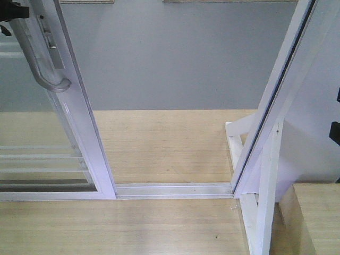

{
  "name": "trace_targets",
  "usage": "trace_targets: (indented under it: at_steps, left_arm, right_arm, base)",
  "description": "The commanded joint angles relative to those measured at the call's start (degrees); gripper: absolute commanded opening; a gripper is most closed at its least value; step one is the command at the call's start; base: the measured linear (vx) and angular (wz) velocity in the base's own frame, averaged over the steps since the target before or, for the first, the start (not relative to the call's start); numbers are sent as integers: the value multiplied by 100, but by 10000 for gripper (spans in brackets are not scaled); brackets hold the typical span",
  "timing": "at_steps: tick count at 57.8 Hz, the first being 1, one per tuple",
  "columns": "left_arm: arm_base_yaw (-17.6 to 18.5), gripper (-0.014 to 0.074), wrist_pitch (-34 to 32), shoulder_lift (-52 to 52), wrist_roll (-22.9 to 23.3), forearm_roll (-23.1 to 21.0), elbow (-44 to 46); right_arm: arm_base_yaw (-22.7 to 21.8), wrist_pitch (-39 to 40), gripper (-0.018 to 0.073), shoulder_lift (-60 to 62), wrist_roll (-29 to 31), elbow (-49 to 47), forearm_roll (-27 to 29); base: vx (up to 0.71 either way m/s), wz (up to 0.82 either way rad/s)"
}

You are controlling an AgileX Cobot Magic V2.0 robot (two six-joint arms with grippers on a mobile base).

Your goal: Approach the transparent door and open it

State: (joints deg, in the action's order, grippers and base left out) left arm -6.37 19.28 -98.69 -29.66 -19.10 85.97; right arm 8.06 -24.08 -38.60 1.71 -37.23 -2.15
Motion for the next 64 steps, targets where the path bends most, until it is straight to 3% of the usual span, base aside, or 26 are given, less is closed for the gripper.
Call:
trace_targets:
  at_steps: [1, 8, 13, 16, 23, 31, 36, 46, 64]
  left_arm:
    - [-174, 387, -145, 467, -3, 138, 195]
    - [-106, 387, 505, 636, -44, 51, 195]
    - [12, 387, 1017, 823, -335, -92, 195]
    - [80, 387, 1230, 955, -626, -385, 195]
    - [81, 387, 2005, 1288, -1462, -1572, 195]
    - [81, 387, 2913, 1716, -2022, -2188, -59]
    - [76, 387, 3032, 2092, -2181, -2598, -569]
    - [76, 376, 2447, 3096, -2629, -3105, -2031]
    - [76, 351, -207, 4998, -2736, -4249, -4155]
  right_arm:
    - [-25, 514, 218, -31, 47, -164, -44]
    - [-25, 514, 218, -31, 47, -164, -44]
    - [-25, 513, 218, -31, 47, -164, -51]
    - [-25, 513, 218, -31, 47, -164, -51]
    - [-25, 513, 218, -31, 47, -164, -51]
    - [-25, 480, 218, -31, 47, -164, -45]
    - [-25, 469, 218, -31, 47, -164, -40]
    - [-25, 474, 218, -31, 47, -164, -29]
    - [-25, 474, 218, -31, 47, -164, -22]
  base:
    - [0, 0]
    - [0, 0]
    - [0, 0]
    - [0, 0]
    - [0, 0]
    - [0, 0]
    - [0, 0]
    - [0, 0]
    - [0, 0]
